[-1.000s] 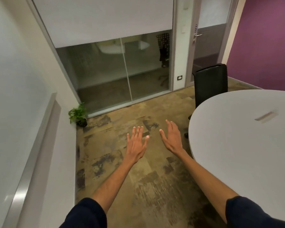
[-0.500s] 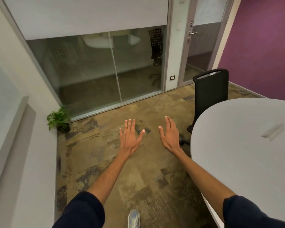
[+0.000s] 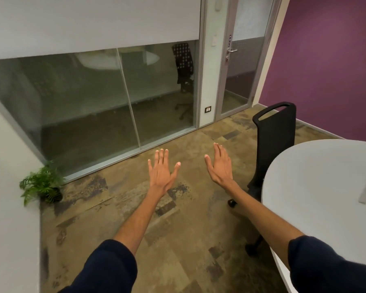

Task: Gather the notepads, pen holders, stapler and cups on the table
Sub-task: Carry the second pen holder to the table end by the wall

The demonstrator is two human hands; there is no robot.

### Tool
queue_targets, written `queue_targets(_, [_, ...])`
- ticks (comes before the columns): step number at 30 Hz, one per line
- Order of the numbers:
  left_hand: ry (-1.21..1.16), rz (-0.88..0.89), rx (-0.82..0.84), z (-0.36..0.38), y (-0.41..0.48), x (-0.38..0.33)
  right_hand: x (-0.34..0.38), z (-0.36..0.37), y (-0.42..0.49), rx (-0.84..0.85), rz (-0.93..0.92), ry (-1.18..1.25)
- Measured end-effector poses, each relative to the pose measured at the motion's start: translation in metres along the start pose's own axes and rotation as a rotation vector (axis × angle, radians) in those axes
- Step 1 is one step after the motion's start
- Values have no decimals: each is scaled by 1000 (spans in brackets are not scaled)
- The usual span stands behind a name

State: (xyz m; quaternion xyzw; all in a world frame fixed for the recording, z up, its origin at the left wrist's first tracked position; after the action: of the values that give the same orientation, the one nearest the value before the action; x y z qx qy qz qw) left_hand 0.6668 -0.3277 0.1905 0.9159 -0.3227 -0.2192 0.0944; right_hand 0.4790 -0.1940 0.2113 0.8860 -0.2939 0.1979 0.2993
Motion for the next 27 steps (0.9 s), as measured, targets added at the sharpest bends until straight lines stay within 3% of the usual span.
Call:
queue_targets(10, [6,0,76,54,102,42,-4,97,86,44,74,25])
queue_targets(16, [45,12,111,105,207,51,-31,148,184,22,107,54])
queue_targets(27, [33,125,151,170,423,-14,-116,175,384,-59,252,65])
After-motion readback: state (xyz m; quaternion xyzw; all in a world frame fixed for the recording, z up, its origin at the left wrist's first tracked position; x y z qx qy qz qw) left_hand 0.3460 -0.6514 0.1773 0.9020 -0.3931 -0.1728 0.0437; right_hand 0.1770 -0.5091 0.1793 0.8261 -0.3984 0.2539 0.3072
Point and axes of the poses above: each hand's wrist, its own y-axis towards the middle knuckle, its own z-axis out of the palm, x = y × z, the point moved 7 cm from there along y, towards the middle knuckle, and after that the axes turned 5 degrees about -x, right-handed, at the moved point
